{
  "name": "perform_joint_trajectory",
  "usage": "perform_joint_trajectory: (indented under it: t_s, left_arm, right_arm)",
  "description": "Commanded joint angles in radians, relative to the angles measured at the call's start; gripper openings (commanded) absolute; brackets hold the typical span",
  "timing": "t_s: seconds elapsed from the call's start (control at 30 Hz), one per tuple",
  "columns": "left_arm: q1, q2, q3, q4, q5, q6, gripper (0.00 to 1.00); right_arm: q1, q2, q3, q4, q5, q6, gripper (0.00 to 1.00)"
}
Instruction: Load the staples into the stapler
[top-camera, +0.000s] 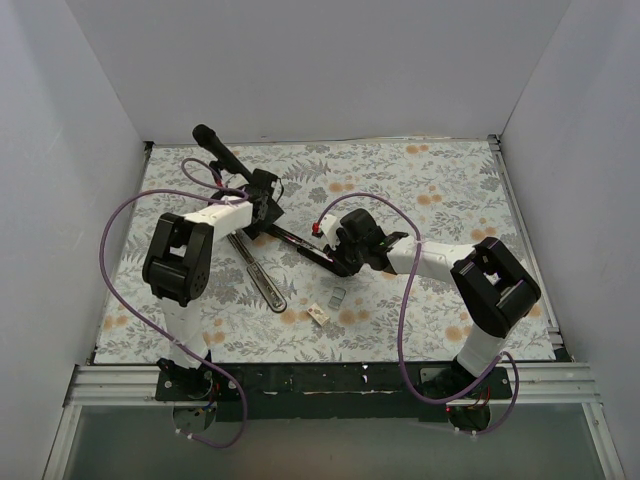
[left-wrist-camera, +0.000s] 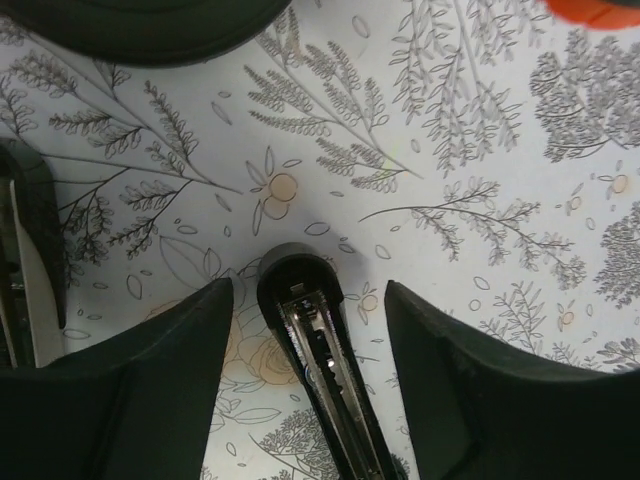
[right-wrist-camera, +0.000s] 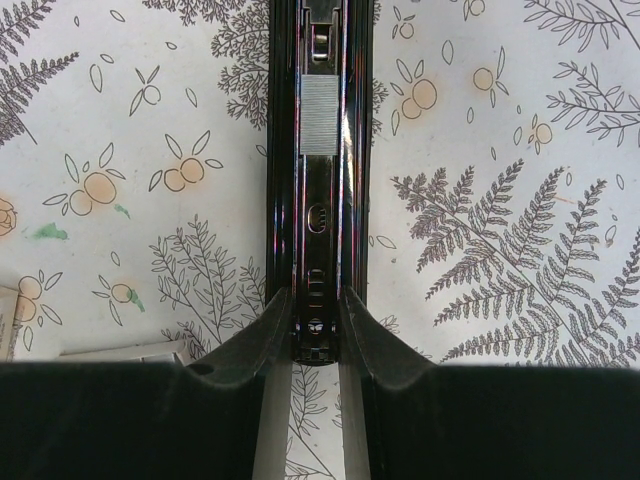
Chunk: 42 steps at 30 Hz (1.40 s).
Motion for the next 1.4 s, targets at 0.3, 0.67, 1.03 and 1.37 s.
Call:
perform_joint_trajectory:
  t_s: [0.3,0.67,1.03,1.37]
  left_arm:
    - [-0.046,-0.055,0.023,-0.1,-0.028,-0.031,0.17]
    - [-0.164,-0.203,-0.003,-0.107,-0.065,-0.1,0.17]
    - [-0.285,-0.293,-0.063,-0.077,-0.112,-0.209,0.16]
    - [-0.374,-0.244,-0.025,-0.081,-0.229,-0.232,0.11]
  right_arm:
    - [0.003,0.005,-0.018,0.084,-0.024,-0.006,0.01]
    - [0.003,0.071,0.011,0.118,0.005,0.029,0.01]
    - [0.003,0.059,0.001,0.21,0.044,0.088,0.26]
    - [-0.002,0.006,-0.05,0.314,0.045,0.158,0.45]
